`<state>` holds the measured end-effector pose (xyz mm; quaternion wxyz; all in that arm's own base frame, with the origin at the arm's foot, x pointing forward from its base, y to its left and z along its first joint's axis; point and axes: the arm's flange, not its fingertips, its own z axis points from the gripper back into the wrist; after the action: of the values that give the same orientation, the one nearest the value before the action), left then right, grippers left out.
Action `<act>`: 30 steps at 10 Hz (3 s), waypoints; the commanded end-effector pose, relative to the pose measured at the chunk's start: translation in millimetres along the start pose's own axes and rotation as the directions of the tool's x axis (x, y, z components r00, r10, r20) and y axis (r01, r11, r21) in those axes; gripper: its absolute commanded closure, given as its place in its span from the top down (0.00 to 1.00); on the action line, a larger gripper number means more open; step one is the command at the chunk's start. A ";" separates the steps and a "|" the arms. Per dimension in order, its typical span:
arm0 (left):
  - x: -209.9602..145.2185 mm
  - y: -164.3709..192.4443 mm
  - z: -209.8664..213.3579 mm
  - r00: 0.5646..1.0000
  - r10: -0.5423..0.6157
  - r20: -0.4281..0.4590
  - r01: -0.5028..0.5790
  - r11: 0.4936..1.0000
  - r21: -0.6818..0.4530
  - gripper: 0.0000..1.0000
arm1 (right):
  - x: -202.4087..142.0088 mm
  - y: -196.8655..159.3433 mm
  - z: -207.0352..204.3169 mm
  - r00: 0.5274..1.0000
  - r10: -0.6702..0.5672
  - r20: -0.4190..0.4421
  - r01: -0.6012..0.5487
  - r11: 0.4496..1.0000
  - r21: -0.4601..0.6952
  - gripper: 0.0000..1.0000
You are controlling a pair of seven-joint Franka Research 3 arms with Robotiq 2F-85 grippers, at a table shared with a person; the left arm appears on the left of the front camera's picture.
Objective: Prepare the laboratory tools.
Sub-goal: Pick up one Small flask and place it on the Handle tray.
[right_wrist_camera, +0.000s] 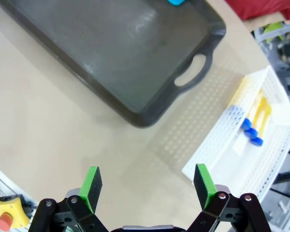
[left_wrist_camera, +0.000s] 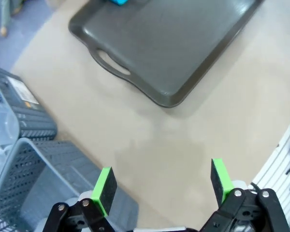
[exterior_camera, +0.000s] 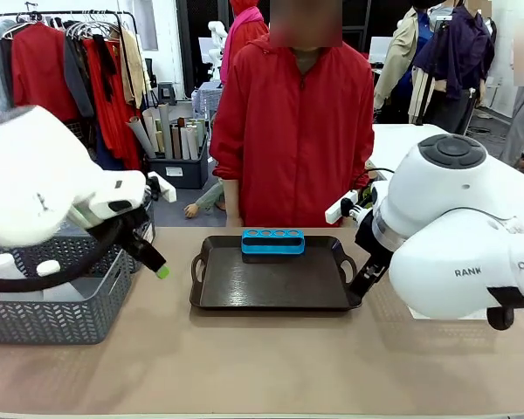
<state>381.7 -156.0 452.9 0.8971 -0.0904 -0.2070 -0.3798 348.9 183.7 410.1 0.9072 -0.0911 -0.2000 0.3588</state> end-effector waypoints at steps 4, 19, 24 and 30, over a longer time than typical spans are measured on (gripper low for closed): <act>13.4 10.5 21.6 0.999 -0.037 0.001 0.037 0.999 -0.008 1.00 | -2.4 9.7 5.6 0.999 -0.004 -0.040 0.003 1.000 -0.025 1.00; 52.0 36.9 110.5 0.979 -0.197 0.047 0.202 0.945 -0.259 1.00 | 39.8 -42.2 116.5 0.961 -0.115 0.250 0.039 0.957 0.287 1.00; 55.6 73.9 159.3 0.966 -0.194 0.170 0.210 0.974 -0.081 1.00 | 33.3 -99.6 189.1 0.904 -0.184 0.385 0.041 0.935 0.352 1.00; 57.6 79.9 167.5 0.970 -0.174 0.167 0.185 0.981 -0.051 1.00 | 28.8 -108.7 202.6 0.886 -0.221 0.407 0.083 0.940 0.331 1.00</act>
<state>425.2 -87.1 627.1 0.8362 -0.1286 -0.2781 -0.4548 346.8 128.6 635.3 0.8668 0.1469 -0.3501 0.3234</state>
